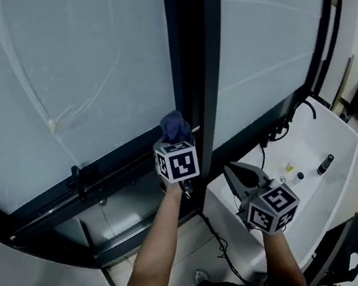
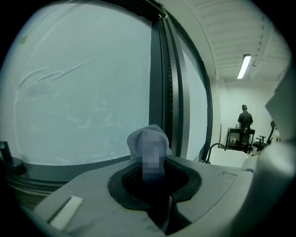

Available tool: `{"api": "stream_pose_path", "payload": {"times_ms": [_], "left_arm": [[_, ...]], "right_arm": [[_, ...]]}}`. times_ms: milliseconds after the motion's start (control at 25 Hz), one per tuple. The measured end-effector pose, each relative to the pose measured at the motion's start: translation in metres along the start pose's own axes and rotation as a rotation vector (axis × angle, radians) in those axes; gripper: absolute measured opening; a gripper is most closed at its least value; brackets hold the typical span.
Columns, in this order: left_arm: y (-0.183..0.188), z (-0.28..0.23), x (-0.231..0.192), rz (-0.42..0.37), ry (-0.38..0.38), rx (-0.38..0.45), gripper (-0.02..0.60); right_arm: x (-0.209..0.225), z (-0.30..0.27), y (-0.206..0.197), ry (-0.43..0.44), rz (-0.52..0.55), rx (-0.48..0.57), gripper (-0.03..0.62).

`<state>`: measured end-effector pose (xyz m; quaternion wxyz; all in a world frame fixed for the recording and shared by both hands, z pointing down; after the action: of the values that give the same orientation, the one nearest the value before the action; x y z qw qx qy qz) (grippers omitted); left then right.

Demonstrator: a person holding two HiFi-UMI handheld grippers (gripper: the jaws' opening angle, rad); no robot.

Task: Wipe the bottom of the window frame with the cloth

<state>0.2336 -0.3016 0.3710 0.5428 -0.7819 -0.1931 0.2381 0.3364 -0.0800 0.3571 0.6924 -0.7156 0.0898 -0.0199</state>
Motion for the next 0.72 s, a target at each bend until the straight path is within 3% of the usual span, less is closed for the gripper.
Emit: {"api": "stream_pose_path", "payload": {"times_ms": [160,360,720], "left_arm": [[-0.015,-0.039,0.026,0.023,-0.010,-0.074,0.078],[-0.013,-0.049,0.034,0.019,0.012,-0.073,0.077],[-0.019,-0.012,-0.024,0.070,0.092,-0.054,0.078]], "right_arm": [[0.027,0.020,-0.005,-0.061,-0.014,-0.012,0.002],[0.042,0.024,-0.011,-0.082,-0.024,-0.013,0.002],[0.019,-0.002,-0.005,0.004,-0.028,0.005,0.002]]}}
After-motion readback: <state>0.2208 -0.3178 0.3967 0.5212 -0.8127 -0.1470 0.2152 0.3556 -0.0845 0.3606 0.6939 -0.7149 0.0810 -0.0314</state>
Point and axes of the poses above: the fingertips, and each gripper's own axes: z backward along the fingers, x to its right, y out of its top, the point moved 10 cm from there along z, backward along the fingers, and after that the axes turned 8 degrees about z, right-handed, at the moved point
